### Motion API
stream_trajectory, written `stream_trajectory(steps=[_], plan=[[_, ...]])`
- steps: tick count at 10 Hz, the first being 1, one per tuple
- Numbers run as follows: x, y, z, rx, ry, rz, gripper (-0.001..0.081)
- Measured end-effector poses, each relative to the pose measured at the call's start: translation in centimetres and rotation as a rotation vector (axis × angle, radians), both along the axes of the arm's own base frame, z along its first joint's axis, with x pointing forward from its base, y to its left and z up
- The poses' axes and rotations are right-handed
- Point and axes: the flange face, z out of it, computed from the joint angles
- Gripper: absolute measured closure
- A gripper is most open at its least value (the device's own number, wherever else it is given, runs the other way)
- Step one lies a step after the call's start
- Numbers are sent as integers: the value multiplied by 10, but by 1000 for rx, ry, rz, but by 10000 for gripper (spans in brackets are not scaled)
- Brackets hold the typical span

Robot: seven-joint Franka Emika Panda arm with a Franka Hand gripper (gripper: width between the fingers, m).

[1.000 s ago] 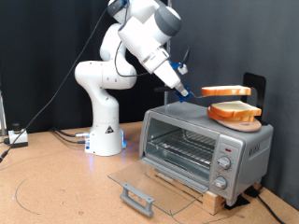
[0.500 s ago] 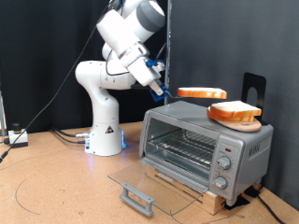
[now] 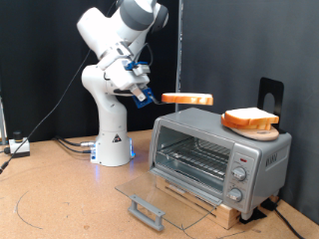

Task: Make a piece of toast with the oven

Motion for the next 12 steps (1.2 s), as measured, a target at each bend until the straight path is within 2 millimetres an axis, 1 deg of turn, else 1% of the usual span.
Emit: stream_trajectory(steps=[2, 3, 5, 7, 10, 12], plan=[[-7, -29, -3, -15, -9, 3, 339], [-7, -39, -5, 4, -12, 19, 339], [-6, -37, -9, -9, -22, 49, 339], [-1, -41, -28, -32, -24, 106, 339], [16, -52, -64, -71, 27, 99, 339], [26, -57, -87, -83, 50, 157, 339]])
